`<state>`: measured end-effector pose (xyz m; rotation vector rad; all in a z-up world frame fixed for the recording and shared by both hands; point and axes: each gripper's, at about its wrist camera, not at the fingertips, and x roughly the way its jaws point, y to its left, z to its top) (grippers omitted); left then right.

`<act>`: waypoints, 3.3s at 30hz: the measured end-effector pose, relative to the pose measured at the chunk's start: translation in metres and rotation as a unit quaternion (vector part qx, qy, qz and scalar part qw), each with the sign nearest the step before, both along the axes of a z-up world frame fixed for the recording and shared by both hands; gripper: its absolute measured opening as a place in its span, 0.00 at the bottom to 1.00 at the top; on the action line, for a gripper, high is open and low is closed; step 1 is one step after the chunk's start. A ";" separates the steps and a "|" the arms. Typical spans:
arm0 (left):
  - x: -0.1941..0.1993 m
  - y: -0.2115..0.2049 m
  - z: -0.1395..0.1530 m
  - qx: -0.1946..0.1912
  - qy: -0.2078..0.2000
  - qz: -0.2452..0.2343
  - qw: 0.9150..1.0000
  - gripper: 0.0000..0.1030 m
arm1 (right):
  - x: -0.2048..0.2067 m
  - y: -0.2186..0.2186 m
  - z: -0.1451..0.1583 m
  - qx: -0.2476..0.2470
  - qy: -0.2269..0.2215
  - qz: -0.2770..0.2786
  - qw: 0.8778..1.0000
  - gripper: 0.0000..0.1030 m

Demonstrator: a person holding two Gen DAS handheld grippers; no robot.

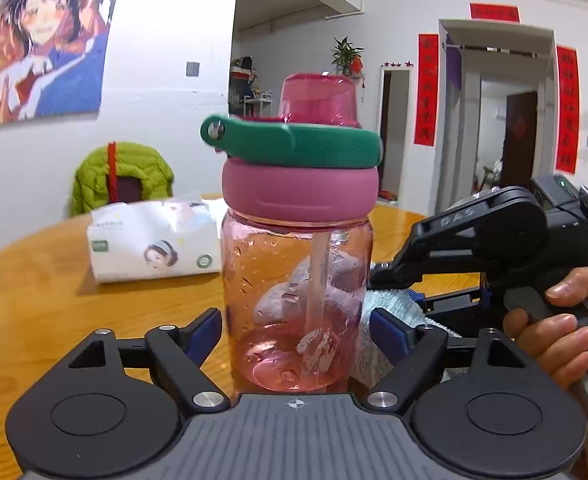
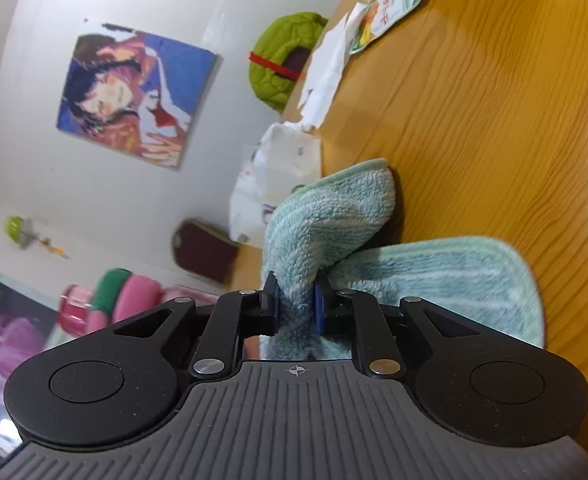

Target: Clean container

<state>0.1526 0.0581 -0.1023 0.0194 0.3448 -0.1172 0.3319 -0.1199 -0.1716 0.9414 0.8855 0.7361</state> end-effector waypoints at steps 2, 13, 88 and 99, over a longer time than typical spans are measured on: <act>-0.002 0.001 0.002 0.008 -0.001 0.003 1.000 0.79 | 0.001 0.002 0.004 -0.039 -0.013 -0.007 0.999 0.16; 0.017 0.011 -0.001 -0.004 -0.004 -0.045 0.999 0.65 | -0.005 -0.044 0.016 0.147 -0.076 -0.050 0.985 0.14; 0.015 0.001 -0.007 0.035 -0.002 -0.016 0.999 0.61 | 0.010 -0.015 0.002 0.144 -0.019 0.020 0.989 0.13; 0.013 -0.001 -0.006 0.041 -0.004 -0.025 0.999 0.60 | 0.025 -0.003 -0.030 0.083 0.092 0.009 0.992 0.12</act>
